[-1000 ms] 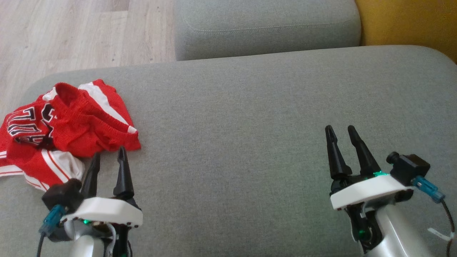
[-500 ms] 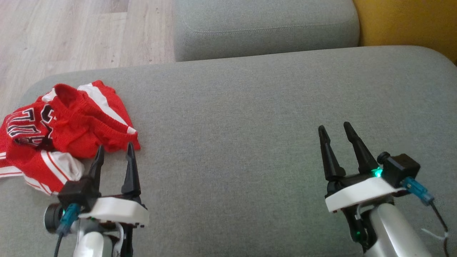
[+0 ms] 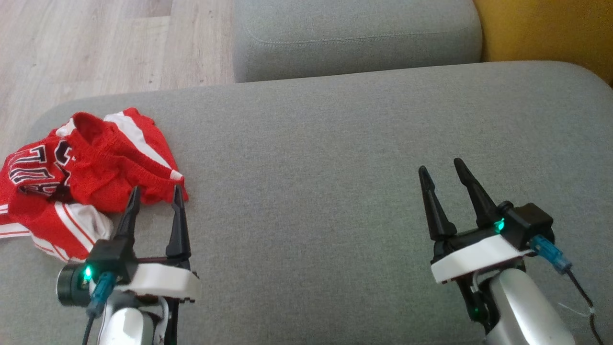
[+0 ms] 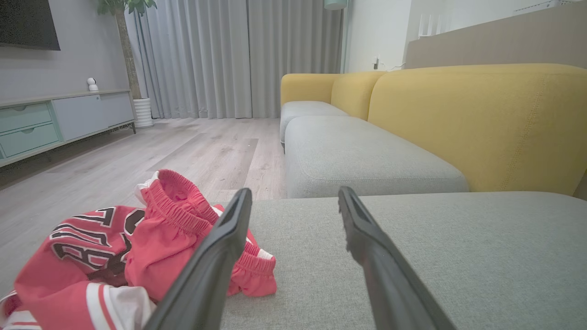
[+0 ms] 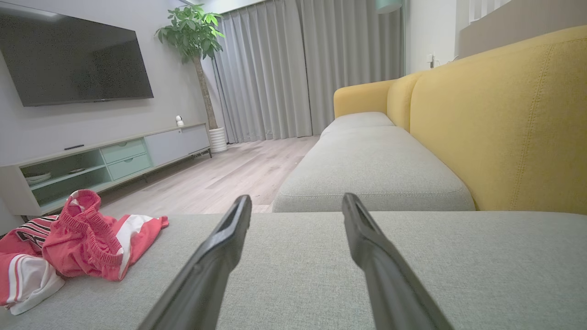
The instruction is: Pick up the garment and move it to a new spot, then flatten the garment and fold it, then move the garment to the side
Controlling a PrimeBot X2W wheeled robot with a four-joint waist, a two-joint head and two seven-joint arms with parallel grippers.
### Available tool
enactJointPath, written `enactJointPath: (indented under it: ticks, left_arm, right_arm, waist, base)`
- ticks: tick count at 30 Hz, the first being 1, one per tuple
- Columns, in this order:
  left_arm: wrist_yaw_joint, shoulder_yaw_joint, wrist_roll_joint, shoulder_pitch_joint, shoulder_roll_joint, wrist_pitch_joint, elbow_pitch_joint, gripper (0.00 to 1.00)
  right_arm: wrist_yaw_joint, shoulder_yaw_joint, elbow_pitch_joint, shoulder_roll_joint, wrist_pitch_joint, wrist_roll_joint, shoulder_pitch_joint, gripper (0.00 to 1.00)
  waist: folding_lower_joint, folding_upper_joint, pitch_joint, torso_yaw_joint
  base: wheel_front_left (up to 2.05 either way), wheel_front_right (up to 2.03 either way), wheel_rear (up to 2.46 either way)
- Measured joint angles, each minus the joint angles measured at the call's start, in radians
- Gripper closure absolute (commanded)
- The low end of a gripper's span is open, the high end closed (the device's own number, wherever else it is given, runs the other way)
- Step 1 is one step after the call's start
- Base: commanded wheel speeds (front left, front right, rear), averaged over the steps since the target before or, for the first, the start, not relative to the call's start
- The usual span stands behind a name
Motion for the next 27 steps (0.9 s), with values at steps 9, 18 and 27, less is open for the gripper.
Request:
enactJointPath:
  ticks: [9, 18, 27]
  left_arm:
    - [0.000, 0.000, 0.000, 0.000, 0.000, 0.000, 0.001, 0.00]
    - [-0.001, 0.000, 0.000, 0.000, 0.000, 0.000, 0.002, 0.00]
    - [0.001, 0.002, -0.022, -0.002, 0.000, 0.000, 0.012, 0.00]
  right_arm:
    - [0.000, 0.000, 0.003, 0.001, 0.000, 0.000, 0.000, 0.00]
    - [0.000, 0.002, 0.004, 0.001, 0.000, 0.000, 0.000, 0.00]
    - [0.000, 0.016, 0.000, 0.001, 0.000, 0.005, 0.000, 0.00]
  waist:
    - [0.0000, 0.0000, -0.001, 0.000]
    - [0.0000, 0.0000, -0.003, 0.003]
    - [0.0000, 0.0000, -0.002, 0.028]
  base:
    - [0.00, 0.00, 0.00]
    - [0.00, 0.00, 0.00]
    - [0.00, 0.00, 0.00]
